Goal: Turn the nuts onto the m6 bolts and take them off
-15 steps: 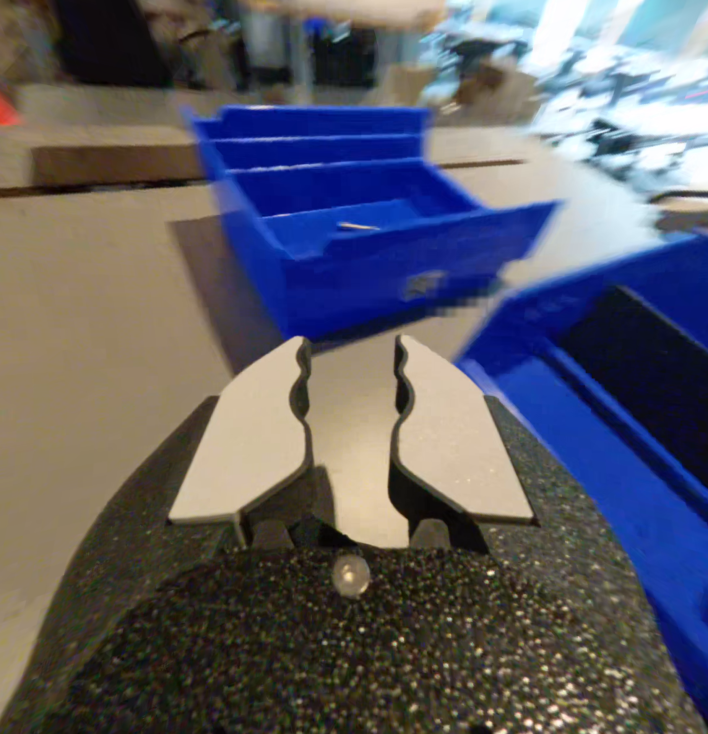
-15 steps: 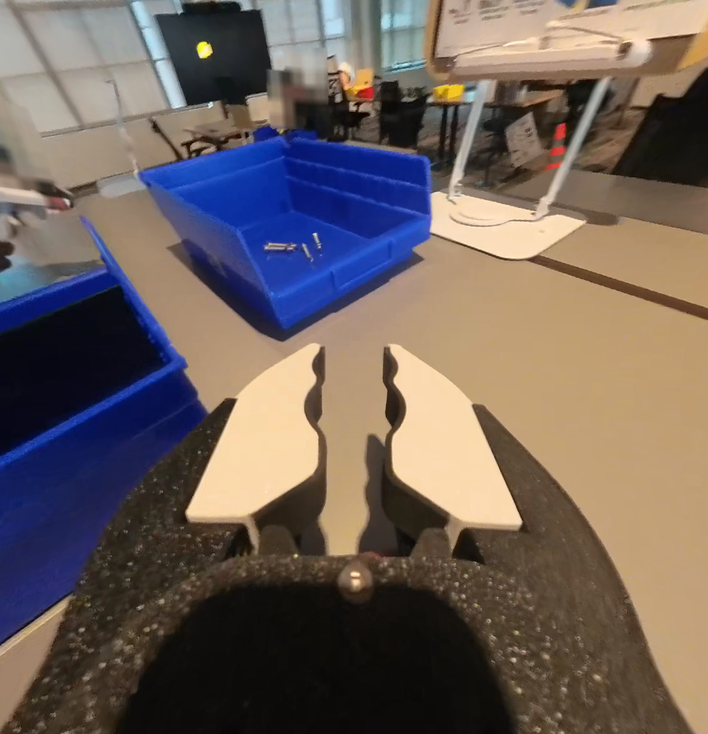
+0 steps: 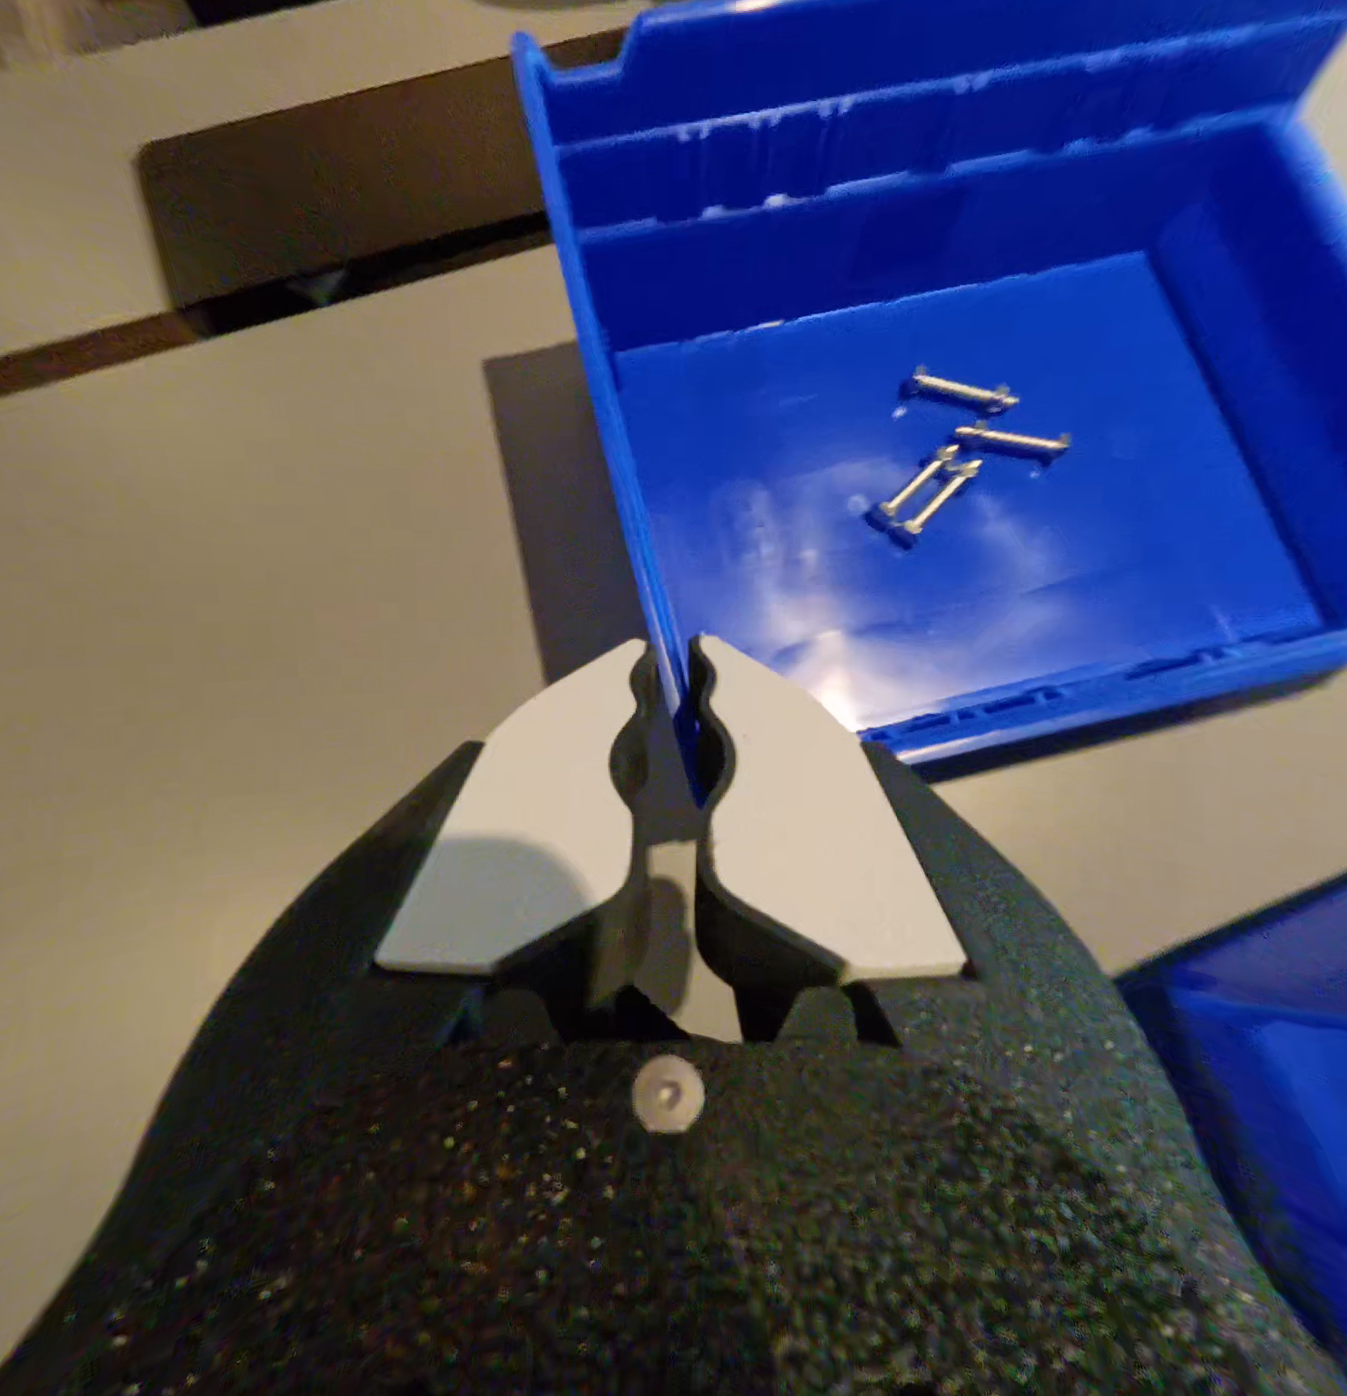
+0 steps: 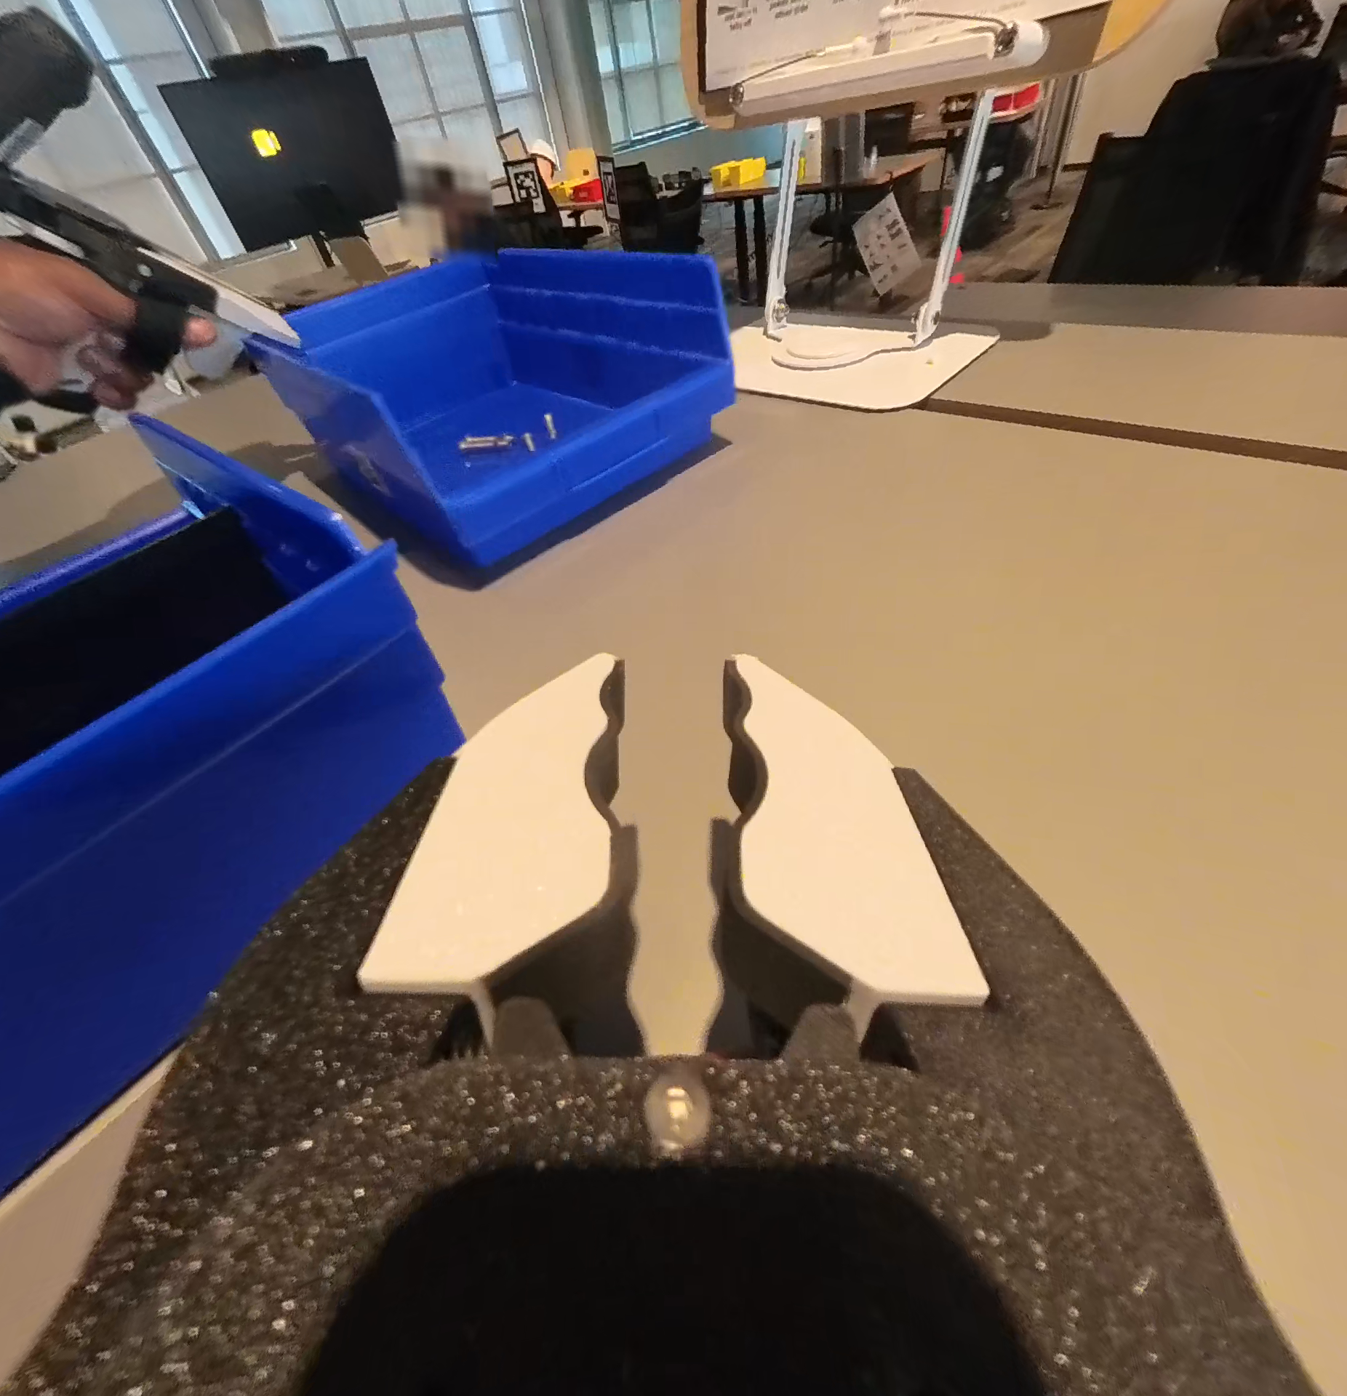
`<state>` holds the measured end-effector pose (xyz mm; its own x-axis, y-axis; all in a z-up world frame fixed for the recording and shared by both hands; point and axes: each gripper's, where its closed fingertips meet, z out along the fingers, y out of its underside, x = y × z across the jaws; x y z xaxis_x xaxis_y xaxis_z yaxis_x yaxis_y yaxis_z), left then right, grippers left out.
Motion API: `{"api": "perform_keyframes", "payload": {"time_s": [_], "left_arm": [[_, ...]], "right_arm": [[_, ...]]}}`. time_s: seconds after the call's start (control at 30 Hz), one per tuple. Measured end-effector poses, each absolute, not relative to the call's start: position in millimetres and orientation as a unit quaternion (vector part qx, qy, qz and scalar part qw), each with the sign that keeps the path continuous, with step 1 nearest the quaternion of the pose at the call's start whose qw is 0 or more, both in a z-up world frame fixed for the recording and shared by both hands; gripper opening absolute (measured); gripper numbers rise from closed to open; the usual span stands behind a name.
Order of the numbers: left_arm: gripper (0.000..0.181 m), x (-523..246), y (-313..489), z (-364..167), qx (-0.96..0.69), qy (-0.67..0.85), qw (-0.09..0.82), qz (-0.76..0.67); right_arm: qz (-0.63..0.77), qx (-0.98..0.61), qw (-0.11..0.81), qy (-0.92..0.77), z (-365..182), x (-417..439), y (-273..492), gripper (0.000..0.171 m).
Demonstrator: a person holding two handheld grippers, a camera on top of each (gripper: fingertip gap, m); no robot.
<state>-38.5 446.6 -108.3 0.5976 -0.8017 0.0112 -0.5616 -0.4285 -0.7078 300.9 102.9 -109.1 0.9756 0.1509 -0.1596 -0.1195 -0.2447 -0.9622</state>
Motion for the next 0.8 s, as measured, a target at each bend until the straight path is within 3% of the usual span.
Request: {"api": "perform_keyframes", "payload": {"time_s": [0.2,0.33,0.47,0.63,0.8], "left_arm": [[0.007,-108,499,-108,-0.850,0.394,0.341,-0.073],[0.008,-155,526,-108,-0.850,0.394,0.345,-0.058],[0.008,-186,539,-108,-0.842,0.406,0.350,-0.054],[0.008,-199,545,-108,-0.835,0.416,0.355,-0.060],[0.009,-204,550,-108,-0.822,0.447,0.349,-0.039]], "right_arm": [[0.122,-0.791,0.600,-0.018,-112,295,102,0.025],[0.194,-0.822,0.535,-0.015,-109,272,88,0.029],[0.282,-0.823,0.493,-0.006,-65,239,63,0.040],[0.235,-0.883,0.402,-0.053,-56,206,46,0.049],[0.185,-0.935,0.270,-0.135,-97,174,39,0.048]]}}
